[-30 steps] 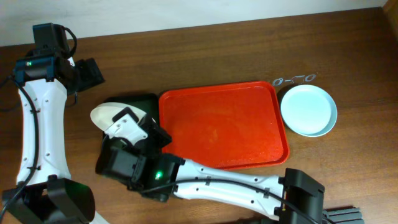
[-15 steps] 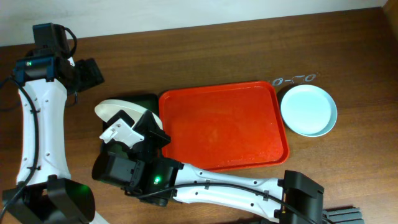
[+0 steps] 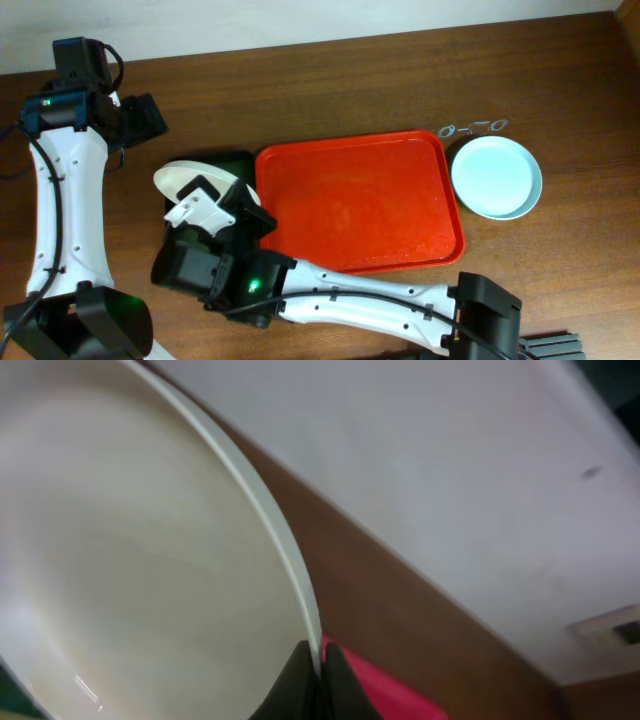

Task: Clean dirty plates on tray and stack at the side
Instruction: 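Carry the white plate rightward and lower it onto the plate stack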

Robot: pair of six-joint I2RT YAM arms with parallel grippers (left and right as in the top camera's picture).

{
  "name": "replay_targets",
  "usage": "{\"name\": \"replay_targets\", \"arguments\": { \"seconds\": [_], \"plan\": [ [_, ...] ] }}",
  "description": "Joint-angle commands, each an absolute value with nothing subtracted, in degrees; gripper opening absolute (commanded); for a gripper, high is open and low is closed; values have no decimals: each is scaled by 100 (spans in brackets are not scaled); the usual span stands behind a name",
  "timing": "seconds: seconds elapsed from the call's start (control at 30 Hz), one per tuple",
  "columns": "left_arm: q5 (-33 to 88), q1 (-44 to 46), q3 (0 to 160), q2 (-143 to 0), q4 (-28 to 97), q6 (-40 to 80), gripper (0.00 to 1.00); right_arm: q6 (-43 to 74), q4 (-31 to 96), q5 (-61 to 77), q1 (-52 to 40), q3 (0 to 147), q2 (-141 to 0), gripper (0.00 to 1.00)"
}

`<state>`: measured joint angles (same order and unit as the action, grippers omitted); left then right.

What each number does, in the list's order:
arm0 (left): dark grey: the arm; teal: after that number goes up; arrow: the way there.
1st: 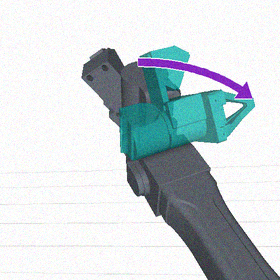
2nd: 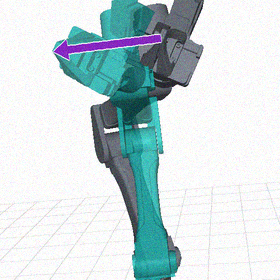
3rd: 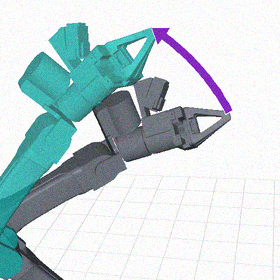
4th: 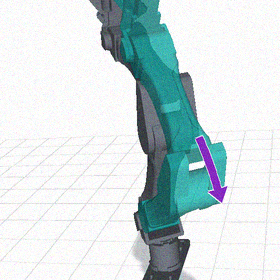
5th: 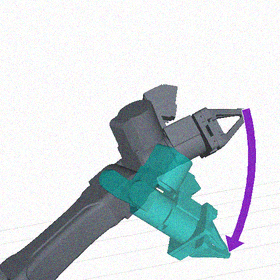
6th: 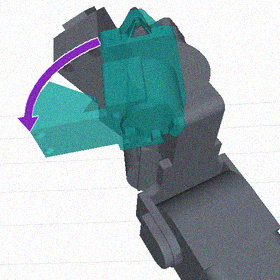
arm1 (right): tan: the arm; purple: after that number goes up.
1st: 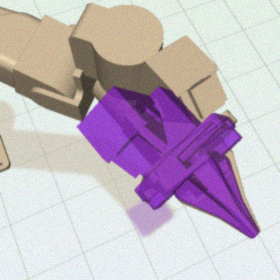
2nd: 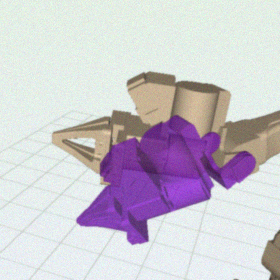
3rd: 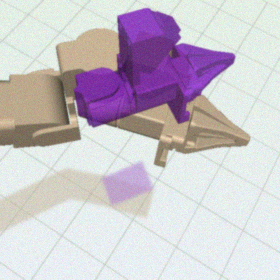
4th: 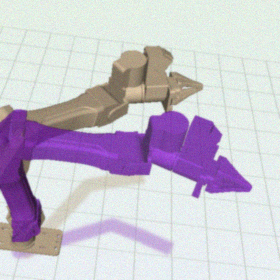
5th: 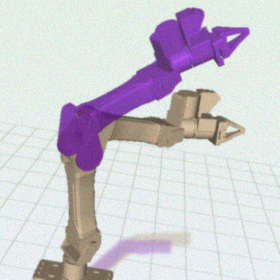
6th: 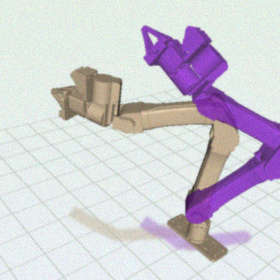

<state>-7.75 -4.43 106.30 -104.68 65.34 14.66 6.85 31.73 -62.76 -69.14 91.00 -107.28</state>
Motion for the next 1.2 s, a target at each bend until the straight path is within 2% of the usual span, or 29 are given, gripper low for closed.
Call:
{"name": "replay_targets", "arguments": {
  "seconds": [0.0,0.1,0.17,0.27,0.4,0.5,0.6,0.77,0.87,1.0,1.17],
  "plan": [
    [-777,-456,10691,-10392,6528,1540,99,1782,3693,-5231,-6530,9231,-10569,4],
    [-777,-456,10691,-10392,6525,1540,99,2825,4274,-4145,-5961,9231,-10569,4],
    [-777,-456,10691,-10392,6528,1540,99,3103,4381,-3465,-5612,9231,-10569,4],
    [-777,-456,10691,-10392,6525,1540,99,3120,4456,-2554,-5201,9251,-10442,4],
    [-777,-456,10691,-10392,6528,1540,99,3118,4827,-2502,-4372,9260,-9504,4],
    [-777,-456,10691,-10392,6525,1540,99,3118,5706,-2504,-3177,9260,-8952,4],
    [-777,-456,10691,-10392,6525,1540,99,3118,6549,-2497,-1728,9255,-8973,4],
    [-777,-456,10691,-10392,6525,1540,99,3118,6997,-2370,283,9227,-8991,4],
    [-777,-456,10691,-10392,6525,1540,99,3122,7008,-2370,1258,9037,-9083,4],
    [-777,-456,10691,-10392,6525,1540,99,3227,6893,-2340,2021,8558,-9297,4],
    [-777,-456,10691,-10392,6525,1540,99,3223,5787,-1973,2294,7249,-9371,4]
  ]
}}
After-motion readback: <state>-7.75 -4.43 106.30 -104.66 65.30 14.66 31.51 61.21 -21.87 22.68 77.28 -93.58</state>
